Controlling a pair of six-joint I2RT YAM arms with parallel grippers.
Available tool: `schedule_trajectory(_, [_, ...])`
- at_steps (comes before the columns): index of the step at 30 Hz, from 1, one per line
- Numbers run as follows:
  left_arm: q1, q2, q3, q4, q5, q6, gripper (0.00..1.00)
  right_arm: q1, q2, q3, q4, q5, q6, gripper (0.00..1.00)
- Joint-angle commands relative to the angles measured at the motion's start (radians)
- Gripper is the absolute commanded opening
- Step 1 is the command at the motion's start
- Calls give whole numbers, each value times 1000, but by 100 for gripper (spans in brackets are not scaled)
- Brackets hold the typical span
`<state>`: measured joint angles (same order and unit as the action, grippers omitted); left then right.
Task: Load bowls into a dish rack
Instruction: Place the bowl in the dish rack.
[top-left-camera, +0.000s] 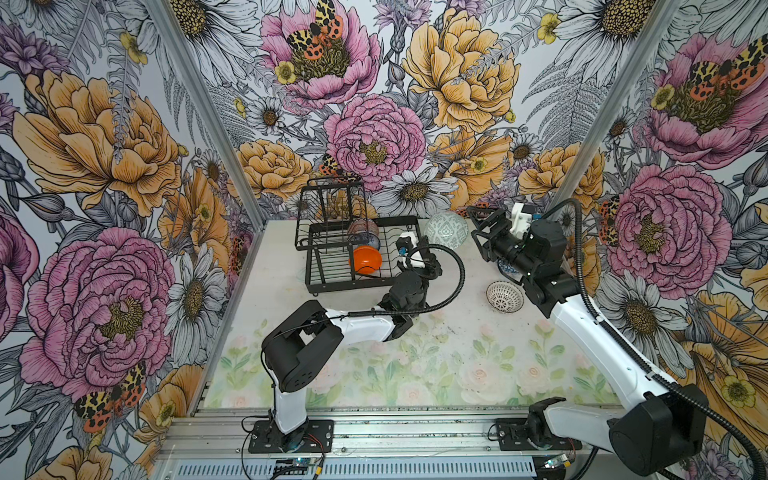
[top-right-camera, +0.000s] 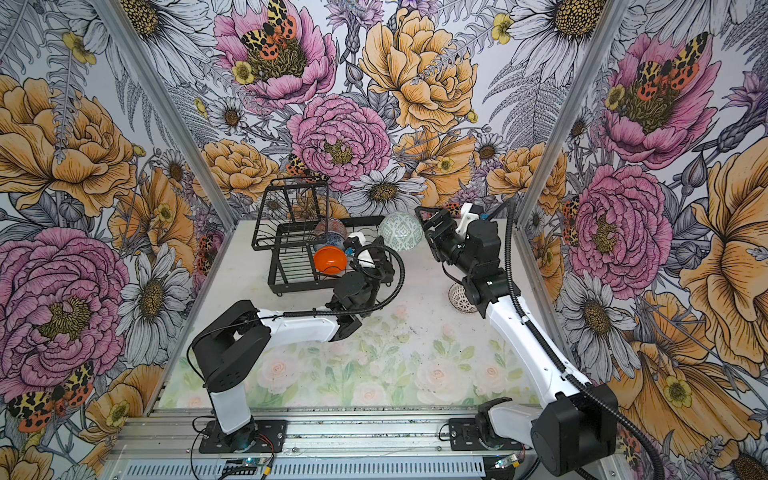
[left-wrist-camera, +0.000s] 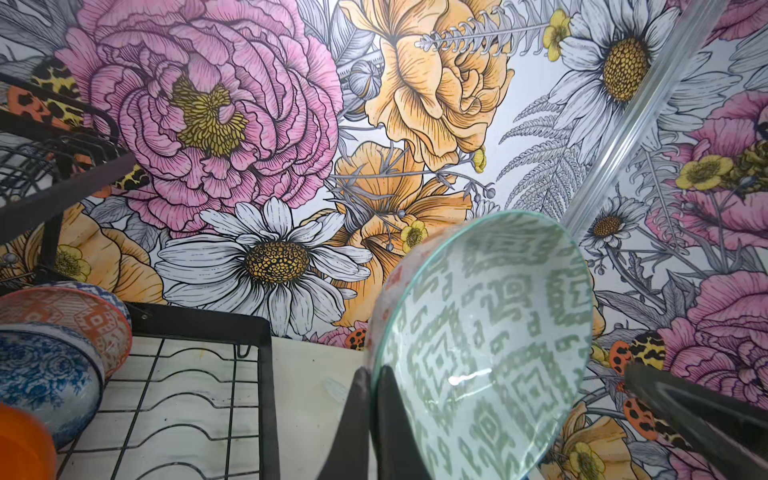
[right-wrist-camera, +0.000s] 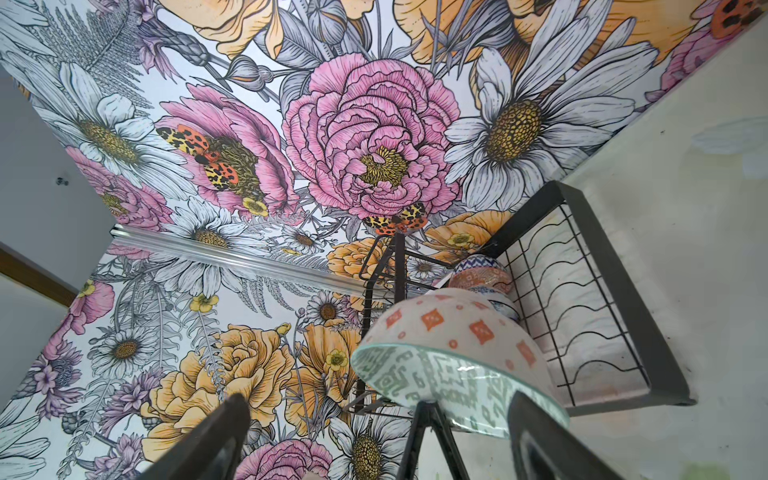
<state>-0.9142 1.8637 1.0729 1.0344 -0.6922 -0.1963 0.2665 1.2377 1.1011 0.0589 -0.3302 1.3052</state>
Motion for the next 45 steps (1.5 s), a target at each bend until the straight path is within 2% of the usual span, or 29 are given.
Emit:
schedule_trajectory(1, [-7, 22, -8, 183, -44, 86, 0, 22, 27, 36, 86, 18, 58, 96])
schedule_trajectory(8, [-5, 51, -28, 282, -54, 138, 0, 72, 97, 86, 104, 31, 70, 93])
schedule_trajectory(14, [1, 70, -46, 343, -41, 166, 0, 92, 165, 96, 163, 17, 121, 84])
schedule_trajectory(17, [3, 81, -57, 378, -21, 175, 0, 94, 195, 112, 169, 16, 132, 73])
schedule_trajectory(33, [15, 80, -63, 380, -11, 179, 0, 98, 308, 208, 156, 16, 151, 39])
schedule_trajectory(41, [27, 72, -65, 380, -36, 190, 0, 114, 306, 212, 144, 11, 132, 12])
schedule_trajectory(45, [31, 67, -71, 378, -51, 186, 0, 116, 290, 196, 140, 18, 117, 3])
